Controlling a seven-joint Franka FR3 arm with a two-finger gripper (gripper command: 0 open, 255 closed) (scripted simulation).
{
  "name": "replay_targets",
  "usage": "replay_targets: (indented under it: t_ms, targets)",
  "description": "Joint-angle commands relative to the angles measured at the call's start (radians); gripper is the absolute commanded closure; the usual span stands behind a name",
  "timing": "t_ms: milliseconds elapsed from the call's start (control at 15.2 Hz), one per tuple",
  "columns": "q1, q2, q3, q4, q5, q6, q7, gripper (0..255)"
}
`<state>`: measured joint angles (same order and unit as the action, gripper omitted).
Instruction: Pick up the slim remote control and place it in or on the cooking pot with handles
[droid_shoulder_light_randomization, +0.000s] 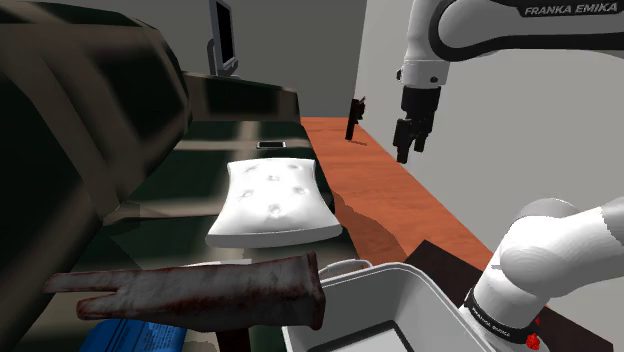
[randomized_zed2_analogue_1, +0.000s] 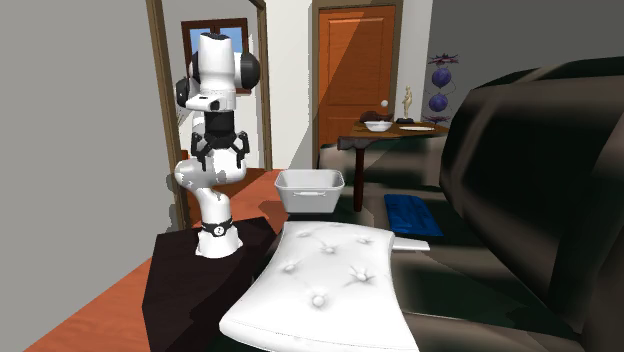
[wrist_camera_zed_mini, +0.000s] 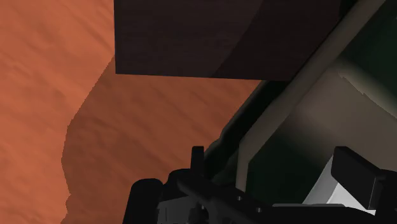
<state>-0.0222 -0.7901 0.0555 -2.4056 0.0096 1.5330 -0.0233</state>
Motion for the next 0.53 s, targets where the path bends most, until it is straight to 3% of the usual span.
replay_targets:
  t_ms: [0, 462]
  targets:
    - [0.0, 0.0, 0.0, 0.0, 0.0, 0.0, 0.0, 0]
    - [0.07, 0.198, 0.074, 0.04, 0.04, 0.171, -0.025, 0]
